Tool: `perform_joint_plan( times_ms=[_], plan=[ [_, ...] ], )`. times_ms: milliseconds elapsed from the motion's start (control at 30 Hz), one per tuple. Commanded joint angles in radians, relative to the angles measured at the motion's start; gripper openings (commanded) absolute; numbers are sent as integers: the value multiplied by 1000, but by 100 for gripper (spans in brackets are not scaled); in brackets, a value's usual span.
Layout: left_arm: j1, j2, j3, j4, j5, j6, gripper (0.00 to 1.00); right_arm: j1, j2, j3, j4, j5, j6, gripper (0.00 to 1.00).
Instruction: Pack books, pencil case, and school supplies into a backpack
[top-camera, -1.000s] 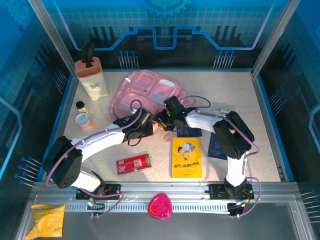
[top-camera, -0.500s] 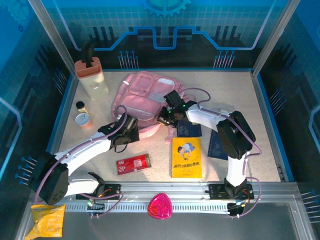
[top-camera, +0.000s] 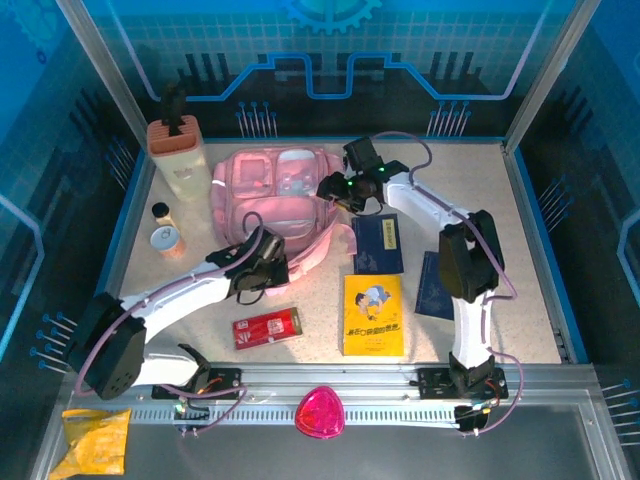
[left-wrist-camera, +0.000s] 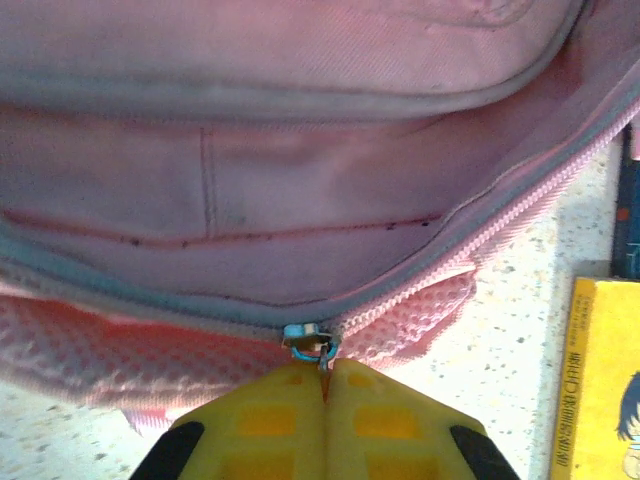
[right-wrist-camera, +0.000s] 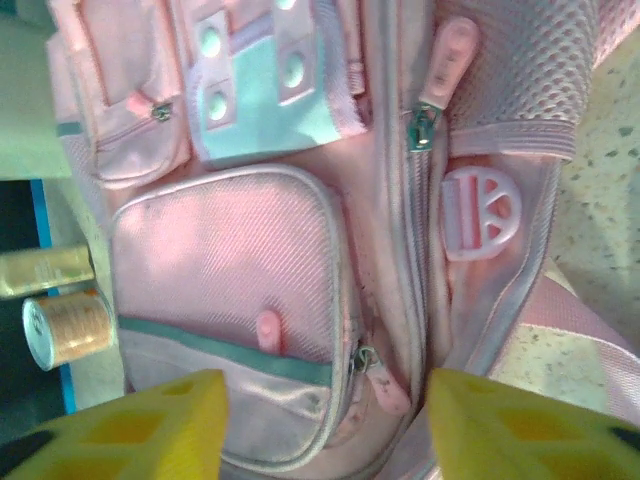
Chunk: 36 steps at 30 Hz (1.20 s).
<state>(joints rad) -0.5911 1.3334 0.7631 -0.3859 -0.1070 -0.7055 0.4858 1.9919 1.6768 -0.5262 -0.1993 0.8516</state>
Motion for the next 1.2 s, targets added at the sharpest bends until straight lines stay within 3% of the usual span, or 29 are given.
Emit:
perform_joint_plan(
  times_ms=[0,167,300,500,600,767,867,1033,1167],
  plan=[
    [-16,52,89,-18,2,-16,0,37,-138,-111,-71,10,-20,64],
    [-32,79,123,5,2,-14,0,118,-270,-366,69,-28,156,74],
    [-59,98,138,17,-14,-24,0,152,-272,-501,238,-14,301,71],
    [-98,143,197,-7,-28,-24,0,157,-171,-489,338,-21,358,64],
    [-110,157,226,-34,-27,-28,0,145,-144,-458,326,3,325,55],
    [-116,128,216,-83,-17,-14,0,94,-161,-450,285,17,256,17],
    [-113,96,198,-149,-23,16,0,56,-206,-453,268,21,213,2],
    [-101,25,143,-275,-93,55,0,-7,-281,-442,198,23,132,0],
    [7,-29,68,-282,-76,84,0,-44,-312,-423,138,9,89,0]
  ],
)
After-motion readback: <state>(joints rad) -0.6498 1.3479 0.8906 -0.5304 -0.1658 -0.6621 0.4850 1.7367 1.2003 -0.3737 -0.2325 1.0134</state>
